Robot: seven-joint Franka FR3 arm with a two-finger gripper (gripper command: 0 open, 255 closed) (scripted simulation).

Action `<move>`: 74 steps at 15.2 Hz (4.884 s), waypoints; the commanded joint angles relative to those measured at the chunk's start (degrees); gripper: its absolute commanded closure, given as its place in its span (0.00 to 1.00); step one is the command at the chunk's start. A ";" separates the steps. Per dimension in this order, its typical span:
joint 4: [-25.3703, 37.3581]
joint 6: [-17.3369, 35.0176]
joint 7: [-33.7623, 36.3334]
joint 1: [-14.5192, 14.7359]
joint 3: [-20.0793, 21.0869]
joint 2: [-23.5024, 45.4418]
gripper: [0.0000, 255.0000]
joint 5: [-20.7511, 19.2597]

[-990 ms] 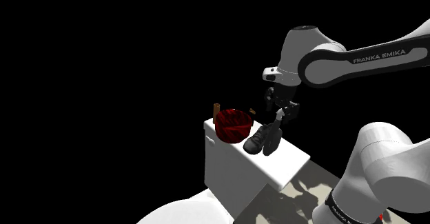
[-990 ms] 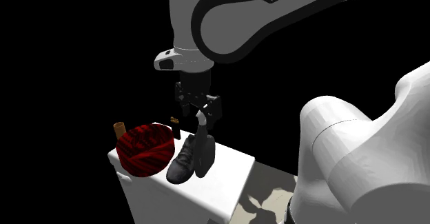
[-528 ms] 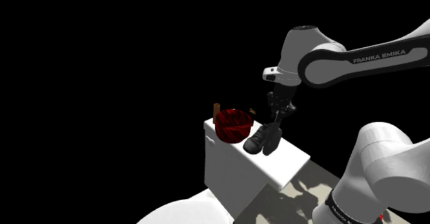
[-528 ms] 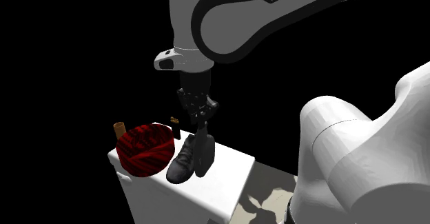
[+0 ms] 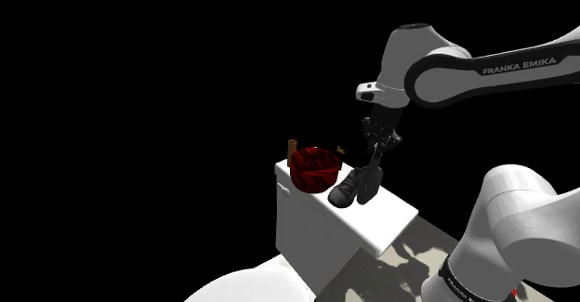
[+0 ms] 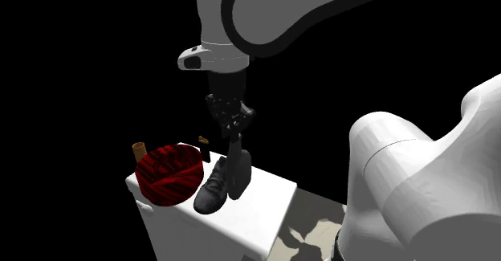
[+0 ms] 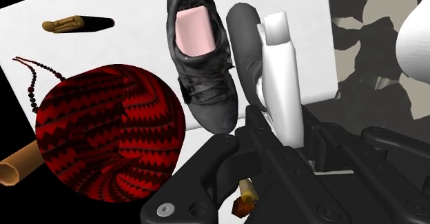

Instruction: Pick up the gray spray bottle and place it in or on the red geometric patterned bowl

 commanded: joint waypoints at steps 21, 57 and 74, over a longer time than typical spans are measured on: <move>15.96 -16.74 -1.73 1.67 4.24 -0.84 1.00 4.28; 55.64 -17.83 -6.42 7.59 -0.05 38.13 1.00 14.54; 41.67 -4.71 -5.20 7.27 -0.43 37.27 1.00 13.81</move>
